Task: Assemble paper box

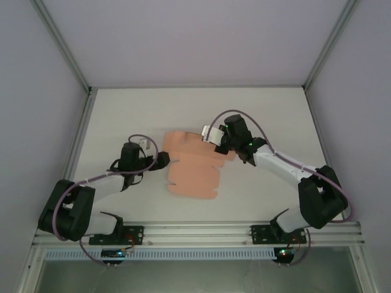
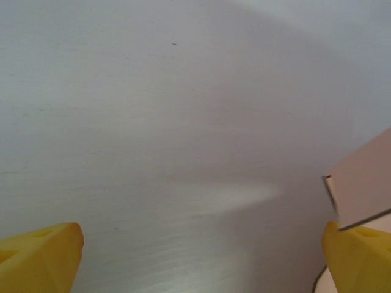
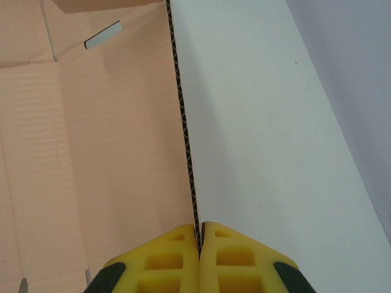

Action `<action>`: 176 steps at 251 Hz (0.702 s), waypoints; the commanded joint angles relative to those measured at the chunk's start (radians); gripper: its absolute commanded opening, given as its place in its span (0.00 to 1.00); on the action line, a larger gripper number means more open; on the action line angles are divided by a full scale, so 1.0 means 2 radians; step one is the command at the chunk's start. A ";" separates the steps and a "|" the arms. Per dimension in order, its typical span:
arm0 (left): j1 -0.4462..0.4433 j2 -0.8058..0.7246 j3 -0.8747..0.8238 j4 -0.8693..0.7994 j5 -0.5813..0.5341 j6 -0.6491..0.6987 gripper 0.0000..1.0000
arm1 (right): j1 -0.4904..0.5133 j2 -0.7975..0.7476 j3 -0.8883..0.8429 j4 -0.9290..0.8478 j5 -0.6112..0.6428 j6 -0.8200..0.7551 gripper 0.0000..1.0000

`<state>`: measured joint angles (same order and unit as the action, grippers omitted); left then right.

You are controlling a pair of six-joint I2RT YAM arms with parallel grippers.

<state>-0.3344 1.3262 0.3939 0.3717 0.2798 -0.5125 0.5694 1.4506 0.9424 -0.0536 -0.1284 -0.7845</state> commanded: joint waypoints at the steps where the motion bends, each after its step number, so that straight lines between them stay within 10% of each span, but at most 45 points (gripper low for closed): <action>1: -0.010 0.001 -0.004 0.065 0.049 0.013 1.00 | 0.003 -0.009 0.022 -0.007 -0.033 0.019 0.00; 99: -0.024 -0.023 0.011 0.037 0.070 0.020 0.96 | -0.008 -0.011 0.028 -0.007 -0.028 0.041 0.00; 176: -0.019 -0.088 0.022 -0.078 -0.065 0.034 0.94 | -0.019 -0.023 0.025 -0.015 -0.065 0.050 0.00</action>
<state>-0.3809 1.2079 0.3981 0.3706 0.3107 -0.4686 0.5365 1.4445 0.9607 -0.0677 -0.2195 -0.7124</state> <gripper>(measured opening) 0.939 0.044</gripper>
